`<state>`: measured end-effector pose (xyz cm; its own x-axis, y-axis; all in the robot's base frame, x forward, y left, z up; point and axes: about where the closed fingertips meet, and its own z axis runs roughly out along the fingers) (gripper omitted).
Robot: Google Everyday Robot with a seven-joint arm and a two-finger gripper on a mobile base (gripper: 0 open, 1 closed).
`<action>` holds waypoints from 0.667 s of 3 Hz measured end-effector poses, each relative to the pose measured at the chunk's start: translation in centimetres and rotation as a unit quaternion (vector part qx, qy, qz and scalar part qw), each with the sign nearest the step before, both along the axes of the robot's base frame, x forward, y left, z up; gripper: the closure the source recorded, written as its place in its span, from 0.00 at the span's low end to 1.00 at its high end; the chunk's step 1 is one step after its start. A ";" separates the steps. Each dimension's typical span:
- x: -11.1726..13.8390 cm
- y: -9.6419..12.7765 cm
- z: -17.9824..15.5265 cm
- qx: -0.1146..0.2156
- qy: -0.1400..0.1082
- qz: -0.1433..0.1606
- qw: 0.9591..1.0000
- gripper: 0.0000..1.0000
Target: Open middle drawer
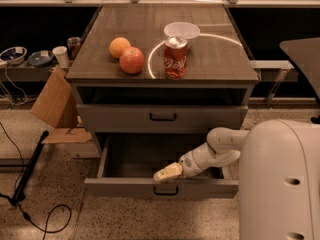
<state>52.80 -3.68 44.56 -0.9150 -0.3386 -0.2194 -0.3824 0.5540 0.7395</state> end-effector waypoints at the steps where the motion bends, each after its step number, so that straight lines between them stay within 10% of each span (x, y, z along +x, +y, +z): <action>1: -0.8 -0.4 -0.4 -0.007 0.020 0.029 0.999 0.00; 2: -1.7 -1.0 -0.5 -0.020 0.038 0.055 0.998 0.00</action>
Offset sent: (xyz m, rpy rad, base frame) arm -0.0246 -0.0217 -0.0047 -0.0767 0.1163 0.1705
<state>51.12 -4.65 44.02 -0.8852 -0.4453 -0.1346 -0.3861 0.5418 0.7466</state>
